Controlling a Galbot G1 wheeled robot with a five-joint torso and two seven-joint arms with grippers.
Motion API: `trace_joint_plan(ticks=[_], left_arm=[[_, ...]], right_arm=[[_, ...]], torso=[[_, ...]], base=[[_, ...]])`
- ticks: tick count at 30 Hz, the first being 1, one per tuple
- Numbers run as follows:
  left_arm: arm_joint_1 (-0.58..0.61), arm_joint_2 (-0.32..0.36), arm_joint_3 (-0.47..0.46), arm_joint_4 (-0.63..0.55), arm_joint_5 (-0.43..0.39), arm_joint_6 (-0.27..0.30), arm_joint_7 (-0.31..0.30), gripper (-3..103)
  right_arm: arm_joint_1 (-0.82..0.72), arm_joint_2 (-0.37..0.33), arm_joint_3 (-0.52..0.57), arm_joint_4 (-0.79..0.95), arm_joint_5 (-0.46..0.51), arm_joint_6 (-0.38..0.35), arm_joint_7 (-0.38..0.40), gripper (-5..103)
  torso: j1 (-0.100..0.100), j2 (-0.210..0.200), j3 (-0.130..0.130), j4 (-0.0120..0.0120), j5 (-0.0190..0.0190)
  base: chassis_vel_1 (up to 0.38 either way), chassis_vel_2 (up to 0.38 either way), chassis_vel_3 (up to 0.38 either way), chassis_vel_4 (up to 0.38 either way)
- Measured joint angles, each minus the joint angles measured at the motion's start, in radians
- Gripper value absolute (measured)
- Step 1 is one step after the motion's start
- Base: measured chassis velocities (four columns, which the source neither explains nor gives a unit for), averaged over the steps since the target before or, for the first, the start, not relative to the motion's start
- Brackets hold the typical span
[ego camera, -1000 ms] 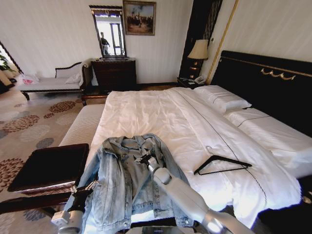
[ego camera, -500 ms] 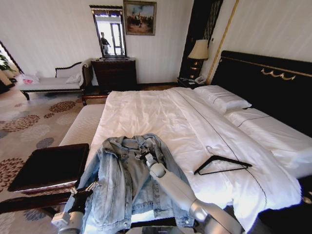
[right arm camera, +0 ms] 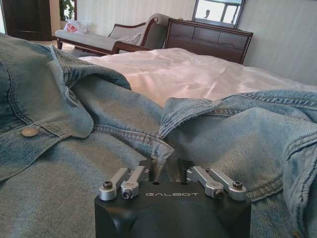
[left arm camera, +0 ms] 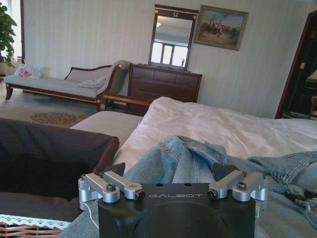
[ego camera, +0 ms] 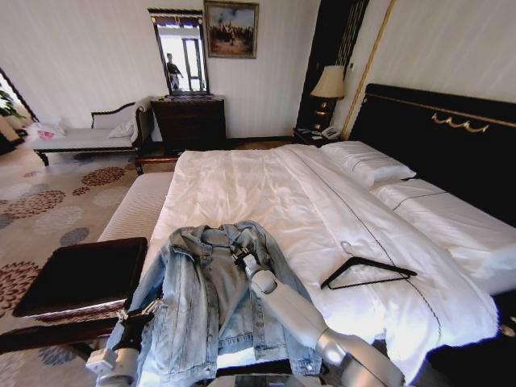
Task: Pick up the clothes from the bed and hang them on the clothes hanger.
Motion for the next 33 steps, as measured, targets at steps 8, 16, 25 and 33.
trace_joint_plan(ticks=[8, 16, 25, 33], left_arm=[[0.003, 0.001, -0.006, 0.003, -0.011, 0.0, 0.0, 100], [0.007, 0.0, -0.007, -0.007, -0.013, 0.0, 0.0, 100], [0.0, 0.006, 0.0, -0.018, -0.013, 0.009, -0.002, 100], [-0.004, 0.011, 0.017, -0.03, -0.005, 0.02, -0.004, 100]], right_arm=[[0.0, -0.009, 0.0, 0.034, 0.021, 0.001, 0.02, 2], [-0.017, -0.023, 0.031, 0.159, 0.201, -0.04, 0.059, 1], [0.012, -0.065, 0.097, 0.198, 0.316, -0.081, 0.101, 1], [0.07, -0.07, 0.108, 0.091, 0.315, -0.085, 0.11, 1]], torso=[[0.0, 0.0, 0.0, -0.0001, -0.0001], [0.0, 0.0, 0.0, 0.0, 0.0], [0.0, 0.0, 0.0, -0.0001, 0.0], [0.0, 0.0, 0.0, 0.0001, 0.0001]], base=[[0.0, 0.0, 0.0, 0.0], [0.0, 0.0, 0.0, 0.0], [0.0, 0.0, 0.0, 0.0], [0.0, 0.0, 0.0, 0.0]])
